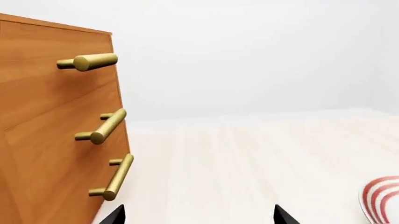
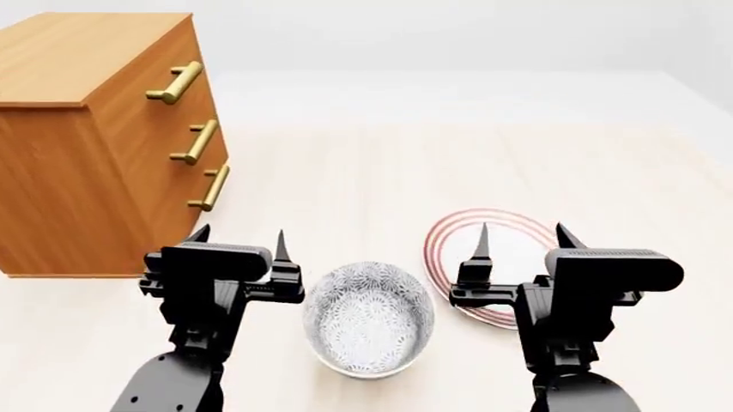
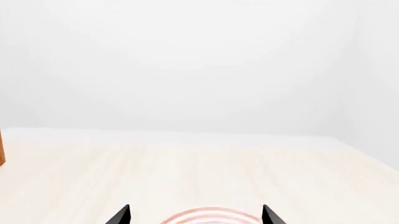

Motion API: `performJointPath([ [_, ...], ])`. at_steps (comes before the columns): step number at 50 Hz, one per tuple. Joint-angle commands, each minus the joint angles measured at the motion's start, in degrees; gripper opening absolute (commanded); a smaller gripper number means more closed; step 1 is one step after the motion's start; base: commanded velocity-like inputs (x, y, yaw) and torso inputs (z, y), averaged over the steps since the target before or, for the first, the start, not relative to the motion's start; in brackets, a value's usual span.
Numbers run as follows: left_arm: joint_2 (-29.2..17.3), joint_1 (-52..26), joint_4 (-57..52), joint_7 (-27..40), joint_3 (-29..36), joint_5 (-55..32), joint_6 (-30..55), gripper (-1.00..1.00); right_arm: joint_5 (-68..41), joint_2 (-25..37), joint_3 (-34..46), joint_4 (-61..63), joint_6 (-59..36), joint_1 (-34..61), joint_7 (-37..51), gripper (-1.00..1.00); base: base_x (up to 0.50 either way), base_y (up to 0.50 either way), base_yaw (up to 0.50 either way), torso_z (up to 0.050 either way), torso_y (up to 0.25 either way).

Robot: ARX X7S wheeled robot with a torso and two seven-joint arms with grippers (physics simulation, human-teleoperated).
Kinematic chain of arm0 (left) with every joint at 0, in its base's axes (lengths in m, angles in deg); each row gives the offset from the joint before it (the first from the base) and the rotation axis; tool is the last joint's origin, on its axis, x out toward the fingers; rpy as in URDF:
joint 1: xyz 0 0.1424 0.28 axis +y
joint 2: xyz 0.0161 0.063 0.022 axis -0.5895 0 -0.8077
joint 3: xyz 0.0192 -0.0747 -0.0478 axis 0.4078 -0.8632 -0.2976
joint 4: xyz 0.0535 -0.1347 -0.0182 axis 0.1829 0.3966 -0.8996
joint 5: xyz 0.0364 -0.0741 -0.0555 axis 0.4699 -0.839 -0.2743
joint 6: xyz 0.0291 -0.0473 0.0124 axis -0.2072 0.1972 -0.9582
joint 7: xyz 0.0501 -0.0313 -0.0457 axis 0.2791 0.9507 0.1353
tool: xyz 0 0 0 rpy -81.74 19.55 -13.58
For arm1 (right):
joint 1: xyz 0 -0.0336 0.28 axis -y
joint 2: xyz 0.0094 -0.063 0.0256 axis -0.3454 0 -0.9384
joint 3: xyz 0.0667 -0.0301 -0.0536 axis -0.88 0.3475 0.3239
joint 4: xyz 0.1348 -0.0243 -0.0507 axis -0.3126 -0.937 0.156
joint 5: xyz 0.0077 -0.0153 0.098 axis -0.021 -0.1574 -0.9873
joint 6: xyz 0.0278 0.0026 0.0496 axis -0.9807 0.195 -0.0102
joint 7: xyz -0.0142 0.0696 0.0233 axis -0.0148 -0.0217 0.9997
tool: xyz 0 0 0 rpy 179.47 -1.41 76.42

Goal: Open the bottom drawer of the cabinet.

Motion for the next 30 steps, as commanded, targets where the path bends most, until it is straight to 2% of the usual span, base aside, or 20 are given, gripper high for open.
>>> performJointPath([
  [1, -0.4, -0.4, 0.6, 0.5, 0.2, -0.4, -0.1, 1.0, -0.4, 0.4, 0.3, -0.1, 0.1, 0.1, 0.5, 1.0, 0.5, 0.0, 0.0, 0.0, 0.0],
  [22, -1.0, -0.4, 1.5, 1.1, 0.7, -1.1, -0.8, 1.0, -1.5, 0.8, 0.4, -0.4, 1.6, -0.4, 1.1, 1.0, 0.5, 0.0, 0.0, 0.0, 0.001],
  [30, -1.1, -0.3, 1.6, 1.5, 0.6, -1.4, -0.9, 1.0, -1.7, 1.1, 0.9, -0.6, 2.4, -0.7, 1.1, 1.0, 0.04, 0.0, 0.0, 0.0, 0.0],
])
